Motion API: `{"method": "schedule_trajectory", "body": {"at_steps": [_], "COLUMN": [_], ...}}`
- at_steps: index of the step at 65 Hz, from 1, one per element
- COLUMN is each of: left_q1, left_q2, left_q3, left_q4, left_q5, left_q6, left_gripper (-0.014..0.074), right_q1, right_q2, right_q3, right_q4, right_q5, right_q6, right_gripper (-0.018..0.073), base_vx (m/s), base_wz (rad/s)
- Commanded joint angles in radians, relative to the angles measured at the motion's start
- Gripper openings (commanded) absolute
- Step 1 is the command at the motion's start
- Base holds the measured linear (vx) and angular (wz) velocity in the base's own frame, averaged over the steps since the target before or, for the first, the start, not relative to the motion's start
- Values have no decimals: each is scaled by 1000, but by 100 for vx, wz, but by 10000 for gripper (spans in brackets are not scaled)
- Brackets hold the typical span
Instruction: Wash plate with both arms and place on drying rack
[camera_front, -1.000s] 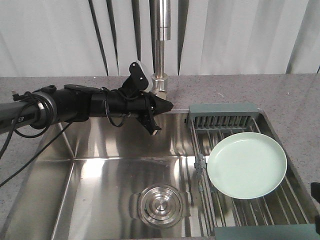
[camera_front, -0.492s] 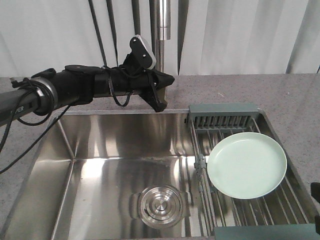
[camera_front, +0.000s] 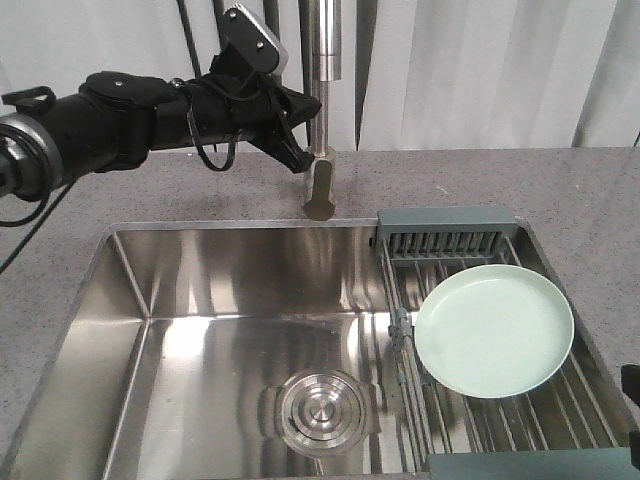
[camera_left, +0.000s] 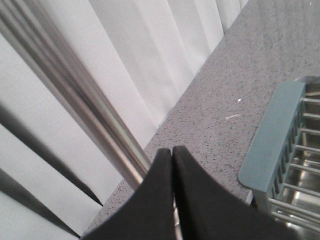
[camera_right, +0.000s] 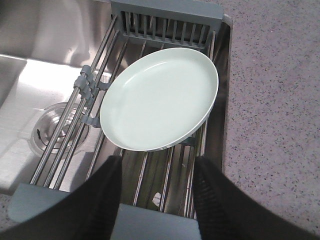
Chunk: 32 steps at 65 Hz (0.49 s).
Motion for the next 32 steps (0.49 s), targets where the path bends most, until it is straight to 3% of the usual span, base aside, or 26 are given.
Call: {"method": "schedule_trajectory", "body": {"at_steps": [1,18,27,32], "left_q1": [-4,-4,11,33], "left_q2": [-106,-223,-275,-302], "left_q3": [-35,-35,-35,-34], "left_q4": [127,614,838,934], "left_q5": [6,72,148,212], "left_q6": [-196,-751,-1068,-1206], "left_gripper": [-6,-6,-6,-6], "right_q1": [-1,-1,-1,-1], "right_q2": [2,2,2,2], "right_q3": [-26,-26,-26,-26], "right_q4": [-10,-10,-10,-10], "right_q5": [-61,-61,-61,-61], "right_q6": [-8,-8,-8,-8], "right_gripper": [329,329,329,329], "base_vx": [0,0,0,0], "base_wz": [0,0,0,0]}}
